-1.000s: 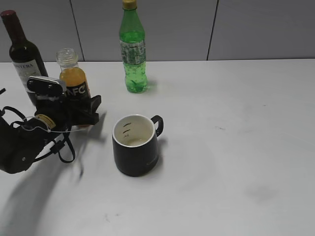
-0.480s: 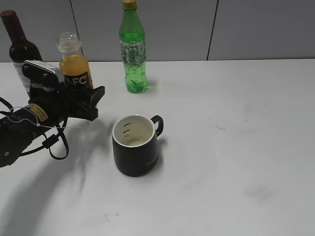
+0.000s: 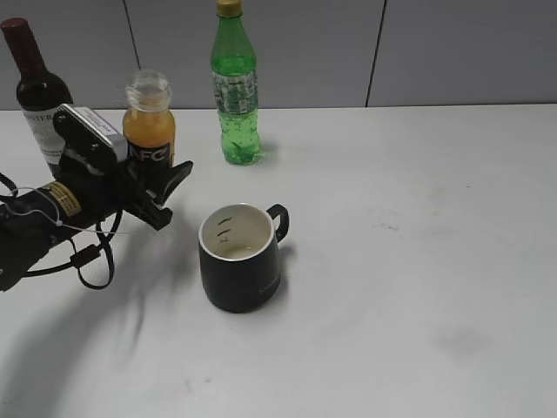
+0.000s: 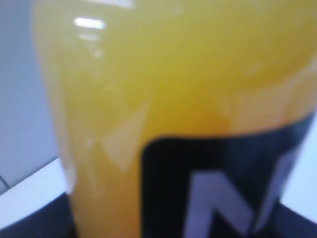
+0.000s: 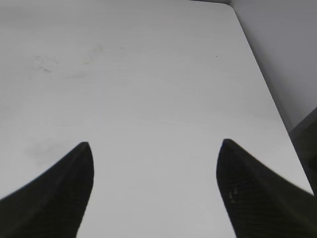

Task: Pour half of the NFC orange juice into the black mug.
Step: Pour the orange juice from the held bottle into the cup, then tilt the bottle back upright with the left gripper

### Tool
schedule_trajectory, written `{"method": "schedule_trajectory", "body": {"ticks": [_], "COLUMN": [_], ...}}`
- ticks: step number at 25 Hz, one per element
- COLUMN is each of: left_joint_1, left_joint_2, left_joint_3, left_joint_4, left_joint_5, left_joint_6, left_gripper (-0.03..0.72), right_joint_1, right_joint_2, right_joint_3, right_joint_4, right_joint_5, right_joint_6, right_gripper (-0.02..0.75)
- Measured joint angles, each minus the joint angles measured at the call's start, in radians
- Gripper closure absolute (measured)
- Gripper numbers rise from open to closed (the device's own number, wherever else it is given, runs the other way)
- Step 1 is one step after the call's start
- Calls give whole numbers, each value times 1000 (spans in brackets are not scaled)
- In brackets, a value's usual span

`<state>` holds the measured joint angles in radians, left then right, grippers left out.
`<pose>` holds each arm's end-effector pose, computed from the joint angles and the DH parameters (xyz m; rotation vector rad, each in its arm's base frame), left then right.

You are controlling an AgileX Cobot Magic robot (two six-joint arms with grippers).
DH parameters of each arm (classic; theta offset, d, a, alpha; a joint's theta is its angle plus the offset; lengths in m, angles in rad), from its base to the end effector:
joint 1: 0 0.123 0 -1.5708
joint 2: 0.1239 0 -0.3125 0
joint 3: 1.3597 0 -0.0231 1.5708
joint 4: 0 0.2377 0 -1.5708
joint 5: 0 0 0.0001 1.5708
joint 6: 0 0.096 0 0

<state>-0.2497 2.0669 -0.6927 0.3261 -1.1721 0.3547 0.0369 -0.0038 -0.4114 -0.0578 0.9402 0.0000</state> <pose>0.3430 -0.1167 0.1432 0.8130 1.4930 -0.0797 -0.0260 -0.0054 0.2545 -0.0414 2.0072 -0.0451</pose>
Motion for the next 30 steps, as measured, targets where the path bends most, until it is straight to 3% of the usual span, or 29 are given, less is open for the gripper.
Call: {"method": "schedule_trajectory", "body": {"ticks": [10,19,30], "left_joint_1": [2,2,2], "left_joint_2": [0,15,32], "left_joint_3": [1,1,1], "left_joint_4": [1,-16,34], "left_joint_5": [0,0,1], "left_joint_6": [327,491,598], "left_gripper": [215,215,215], "right_joint_1": [0,0,0], "right_joint_2": [0,0,0], "right_joint_3": [0,0,0], "right_joint_4": [0,0,0], "right_joint_5": [0,0,0], "right_joint_6": [0,0,0], "right_gripper": [150,150,150]}}
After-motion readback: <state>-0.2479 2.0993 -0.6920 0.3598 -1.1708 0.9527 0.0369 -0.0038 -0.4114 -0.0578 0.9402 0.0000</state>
